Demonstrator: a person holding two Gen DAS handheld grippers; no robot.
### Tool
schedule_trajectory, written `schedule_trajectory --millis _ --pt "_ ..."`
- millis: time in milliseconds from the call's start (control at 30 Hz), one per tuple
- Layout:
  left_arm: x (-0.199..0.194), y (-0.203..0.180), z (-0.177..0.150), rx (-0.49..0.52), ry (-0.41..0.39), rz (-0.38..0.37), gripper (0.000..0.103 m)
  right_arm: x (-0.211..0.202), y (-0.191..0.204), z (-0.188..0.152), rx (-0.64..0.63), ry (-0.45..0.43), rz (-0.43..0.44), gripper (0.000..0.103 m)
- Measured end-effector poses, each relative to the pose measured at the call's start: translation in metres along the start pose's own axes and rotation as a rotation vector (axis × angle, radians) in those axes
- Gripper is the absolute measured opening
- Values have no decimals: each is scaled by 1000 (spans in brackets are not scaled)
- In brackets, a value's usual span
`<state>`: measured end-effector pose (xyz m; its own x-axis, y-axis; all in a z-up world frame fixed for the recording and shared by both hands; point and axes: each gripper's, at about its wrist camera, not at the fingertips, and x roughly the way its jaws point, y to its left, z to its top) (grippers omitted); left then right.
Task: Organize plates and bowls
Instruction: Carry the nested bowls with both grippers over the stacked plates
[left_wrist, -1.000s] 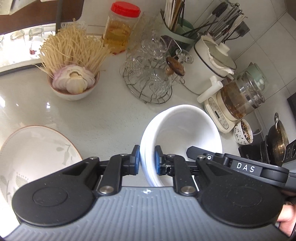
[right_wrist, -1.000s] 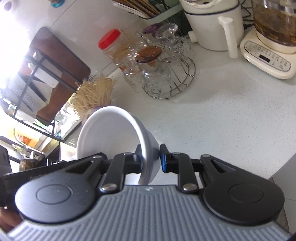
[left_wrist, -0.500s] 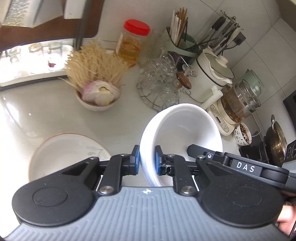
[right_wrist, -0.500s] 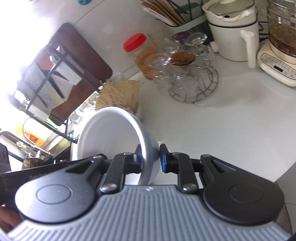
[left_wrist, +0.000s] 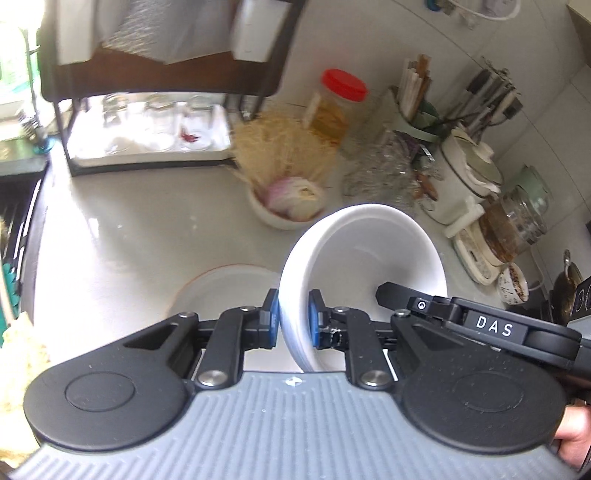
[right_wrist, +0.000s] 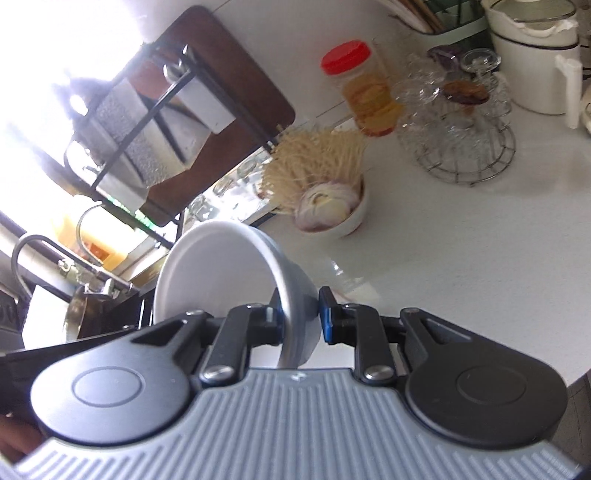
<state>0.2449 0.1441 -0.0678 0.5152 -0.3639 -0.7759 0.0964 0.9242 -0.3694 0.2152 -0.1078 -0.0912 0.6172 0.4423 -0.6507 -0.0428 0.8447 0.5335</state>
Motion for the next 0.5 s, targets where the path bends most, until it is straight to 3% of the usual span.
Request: schedule_trajectory --millis 200,333,500 --pt "6 32 -11 -33 8 35 18 31 13 -9 -20 64 -4 22" --pt "23 46 -19 5 32 78 18 57 17 -17 -28 121 -28 22" --pt "48 68 -27 -51 90 69 19 75 15 -25 -41 161 -67 22"
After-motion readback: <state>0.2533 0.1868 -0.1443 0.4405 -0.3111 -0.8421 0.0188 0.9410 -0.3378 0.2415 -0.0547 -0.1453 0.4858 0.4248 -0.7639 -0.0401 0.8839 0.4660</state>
